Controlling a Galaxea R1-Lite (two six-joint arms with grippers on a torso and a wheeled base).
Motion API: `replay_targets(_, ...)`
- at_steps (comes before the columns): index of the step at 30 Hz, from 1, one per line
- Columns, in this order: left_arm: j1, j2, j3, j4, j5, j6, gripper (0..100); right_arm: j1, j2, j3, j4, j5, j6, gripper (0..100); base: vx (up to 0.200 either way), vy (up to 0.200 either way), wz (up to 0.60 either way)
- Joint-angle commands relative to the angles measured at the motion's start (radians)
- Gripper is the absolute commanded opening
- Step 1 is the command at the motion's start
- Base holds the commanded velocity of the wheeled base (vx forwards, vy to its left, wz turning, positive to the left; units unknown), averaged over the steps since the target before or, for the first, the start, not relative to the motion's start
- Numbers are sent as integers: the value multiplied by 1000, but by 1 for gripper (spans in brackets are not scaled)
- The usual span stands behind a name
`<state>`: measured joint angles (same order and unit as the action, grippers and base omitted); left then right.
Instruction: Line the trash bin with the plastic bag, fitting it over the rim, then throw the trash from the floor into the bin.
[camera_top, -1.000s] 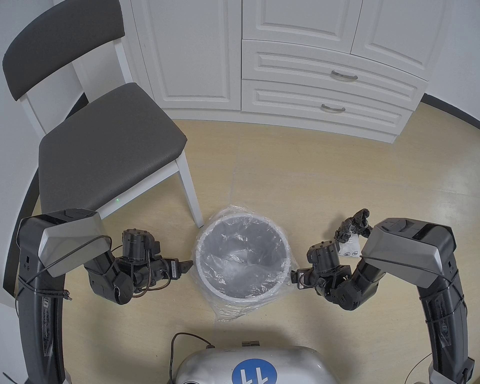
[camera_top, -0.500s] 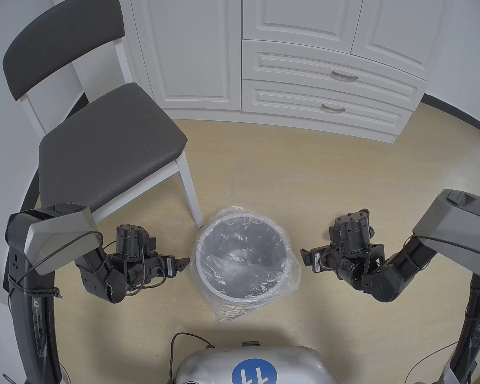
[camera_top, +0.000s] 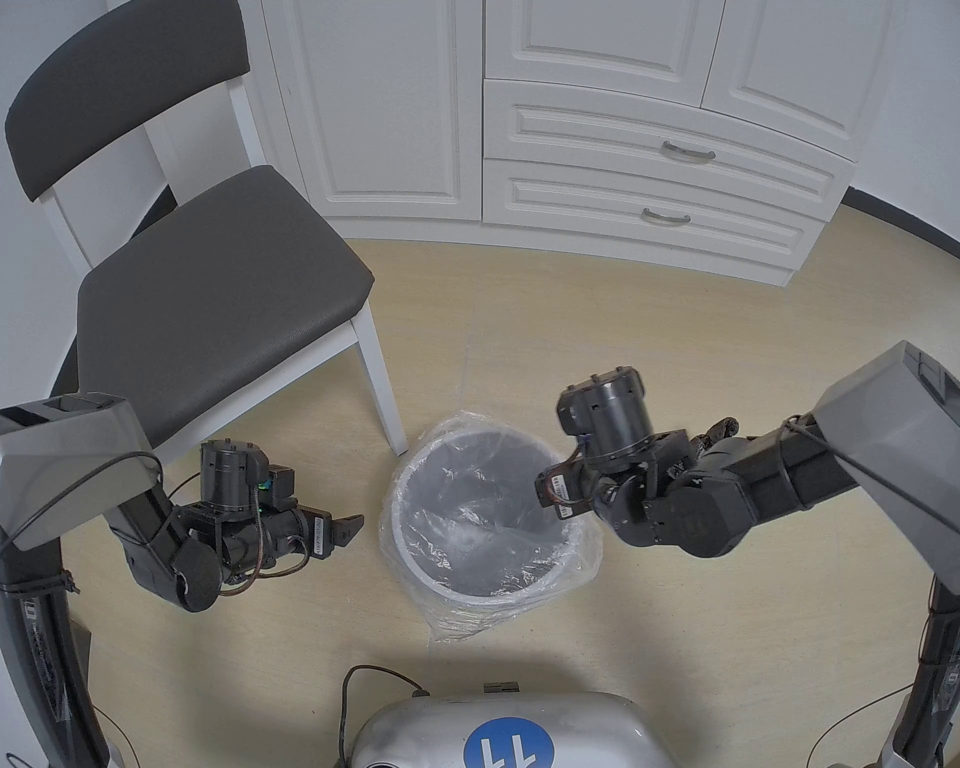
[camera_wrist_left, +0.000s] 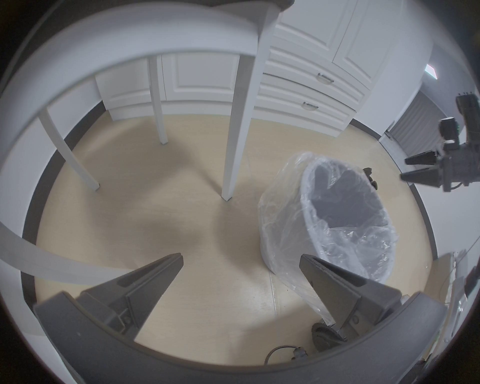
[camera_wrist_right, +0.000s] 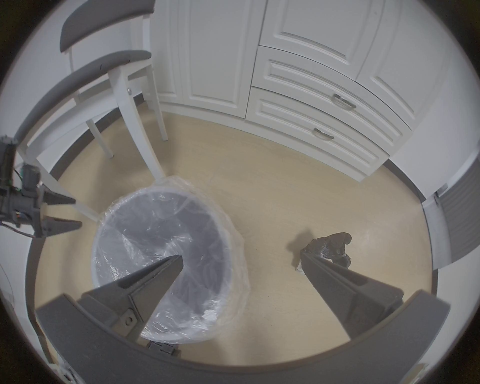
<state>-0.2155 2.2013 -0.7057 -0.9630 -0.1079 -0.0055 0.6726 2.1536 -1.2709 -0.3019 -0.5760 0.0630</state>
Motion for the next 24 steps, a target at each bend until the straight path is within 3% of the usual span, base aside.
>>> replay_targets(1, 1, -156, 88, -6, -4, 39, 100, 51, 138, -166, 115, -51, -2, 100, 0, 0, 0)
replay_targets(9, -31, -324, 200, -10, -7, 56, 100, 74, 246, -282, 270, -84, -6, 100, 0, 0, 0)
replay_targets(16, -50, -476, 335, -123, -7, 59, 100, 84, 316, -315, 274, -105, -14, 100, 0, 0, 0)
replay_targets(24, -38, -752, 459, -126, -1, 45, 100, 74, 305, -271, 282, -107, -14, 100, 0, 0, 0)
